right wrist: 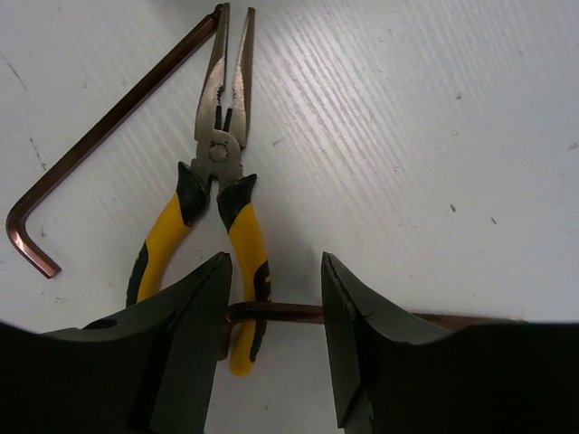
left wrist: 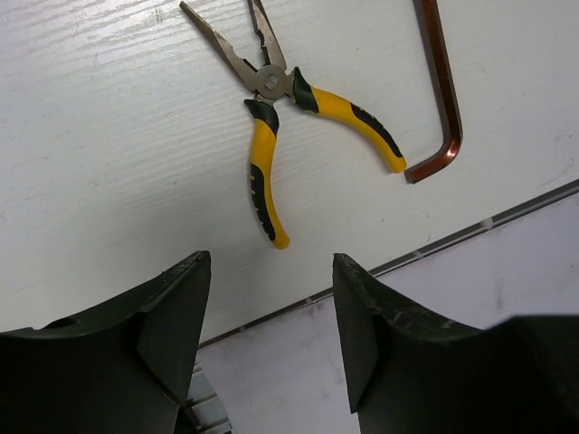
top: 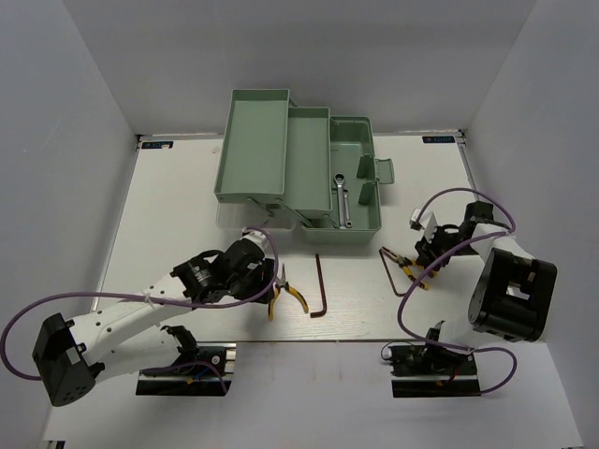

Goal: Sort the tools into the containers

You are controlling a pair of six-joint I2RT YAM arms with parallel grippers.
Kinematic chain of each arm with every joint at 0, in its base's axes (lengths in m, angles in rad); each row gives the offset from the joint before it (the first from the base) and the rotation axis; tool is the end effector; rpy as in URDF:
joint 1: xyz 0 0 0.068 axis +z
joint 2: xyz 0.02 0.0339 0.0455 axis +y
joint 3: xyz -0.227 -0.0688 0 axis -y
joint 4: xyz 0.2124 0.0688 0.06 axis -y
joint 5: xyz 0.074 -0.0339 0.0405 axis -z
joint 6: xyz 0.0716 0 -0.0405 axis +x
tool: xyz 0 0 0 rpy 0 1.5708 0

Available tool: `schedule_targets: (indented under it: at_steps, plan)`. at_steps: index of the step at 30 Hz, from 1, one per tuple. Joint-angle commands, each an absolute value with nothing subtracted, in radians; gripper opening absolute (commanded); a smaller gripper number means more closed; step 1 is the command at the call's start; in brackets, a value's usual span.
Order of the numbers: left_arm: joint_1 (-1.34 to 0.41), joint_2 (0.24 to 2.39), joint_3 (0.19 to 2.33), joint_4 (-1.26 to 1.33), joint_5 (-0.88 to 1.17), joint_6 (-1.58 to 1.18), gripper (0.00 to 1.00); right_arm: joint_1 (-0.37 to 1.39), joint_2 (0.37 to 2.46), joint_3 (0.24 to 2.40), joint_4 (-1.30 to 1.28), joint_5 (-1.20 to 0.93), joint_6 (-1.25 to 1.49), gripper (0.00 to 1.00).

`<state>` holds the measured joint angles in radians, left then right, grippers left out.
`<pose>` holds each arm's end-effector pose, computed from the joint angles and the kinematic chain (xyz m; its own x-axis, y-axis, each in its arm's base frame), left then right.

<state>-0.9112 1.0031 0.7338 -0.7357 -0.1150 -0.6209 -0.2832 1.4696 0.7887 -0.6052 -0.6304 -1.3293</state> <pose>0.1269 -0.1502 0.1837 -0.8555 0.1602 -0.4924 0.3069 0.9228 -0.2331 0.2393 -0.0257 0.1257 -0.2852 -0.7339 -0.6165 -0.8788 0.4570 -0.1374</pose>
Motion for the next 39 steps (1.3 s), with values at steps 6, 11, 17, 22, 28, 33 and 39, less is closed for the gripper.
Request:
schedule_targets:
  at_steps: [6,11,17,22,28,33,39]
  plan:
    - [-0.911,0.965,0.713,-0.744,-0.115,-0.647,0.67,-0.239,1.516,0.735,-0.575,-0.603,-1.381,0.50]
    - [-0.911,0.954,0.704,-0.753,-0.115,-0.666,0.67,-0.210,1.540,0.707,-0.542,-0.551,-1.417,0.44]
    - [-0.911,0.945,0.695,-0.762,-0.115,-0.675,0.66,-0.189,1.549,0.664,-0.538,-0.476,-1.474,0.22]
    - [-0.911,0.945,0.675,-0.762,-0.115,-0.684,0.66,-0.189,1.545,0.699,-0.612,-0.500,-1.473,0.00]
    - [-0.911,1.040,0.675,-0.801,-0.147,-0.693,0.66,-0.189,1.493,0.814,-0.751,-0.663,-1.396,0.00]
    - [-0.920,1.098,0.675,-0.766,-0.138,-0.684,0.66,-0.189,1.421,0.873,-0.827,-0.799,-1.355,0.00]
    - [-0.920,1.118,0.666,-0.741,-0.127,-0.684,0.66,-0.192,1.382,0.890,-0.838,-0.934,-1.299,0.00]
